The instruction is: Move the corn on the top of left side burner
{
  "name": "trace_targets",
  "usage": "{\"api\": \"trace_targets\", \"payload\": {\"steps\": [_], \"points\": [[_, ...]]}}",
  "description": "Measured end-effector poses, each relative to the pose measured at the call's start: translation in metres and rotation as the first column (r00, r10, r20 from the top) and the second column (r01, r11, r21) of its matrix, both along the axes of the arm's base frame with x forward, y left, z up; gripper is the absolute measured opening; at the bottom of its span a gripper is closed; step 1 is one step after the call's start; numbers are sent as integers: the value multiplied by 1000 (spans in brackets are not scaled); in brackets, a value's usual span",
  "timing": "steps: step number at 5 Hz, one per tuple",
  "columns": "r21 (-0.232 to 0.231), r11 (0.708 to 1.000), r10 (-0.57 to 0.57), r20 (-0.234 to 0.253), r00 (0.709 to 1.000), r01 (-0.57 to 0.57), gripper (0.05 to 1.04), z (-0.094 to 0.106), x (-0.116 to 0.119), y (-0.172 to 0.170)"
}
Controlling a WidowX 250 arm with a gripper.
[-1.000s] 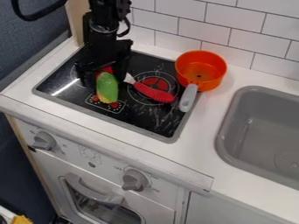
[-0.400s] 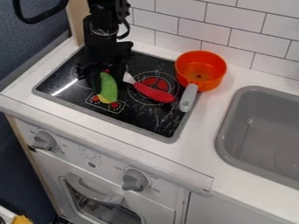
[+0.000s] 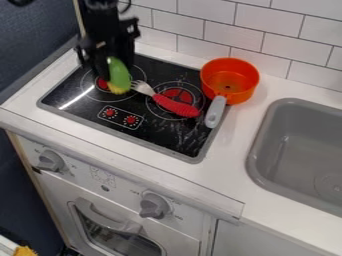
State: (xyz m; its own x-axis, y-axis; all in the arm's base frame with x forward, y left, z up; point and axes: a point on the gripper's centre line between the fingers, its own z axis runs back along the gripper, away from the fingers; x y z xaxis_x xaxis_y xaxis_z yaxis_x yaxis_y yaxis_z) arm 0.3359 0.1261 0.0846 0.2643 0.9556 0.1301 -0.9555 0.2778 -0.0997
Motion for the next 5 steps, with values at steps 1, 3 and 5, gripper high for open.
{"api": "trace_targets", "payload": {"steps": [1, 3, 5], "points": [[9, 998, 66, 28, 997, -66, 640, 6, 19, 19], [33, 992, 123, 0, 992, -123, 640, -15, 58, 41], [19, 991, 130, 0, 991, -130, 640, -27, 78, 48]]}}
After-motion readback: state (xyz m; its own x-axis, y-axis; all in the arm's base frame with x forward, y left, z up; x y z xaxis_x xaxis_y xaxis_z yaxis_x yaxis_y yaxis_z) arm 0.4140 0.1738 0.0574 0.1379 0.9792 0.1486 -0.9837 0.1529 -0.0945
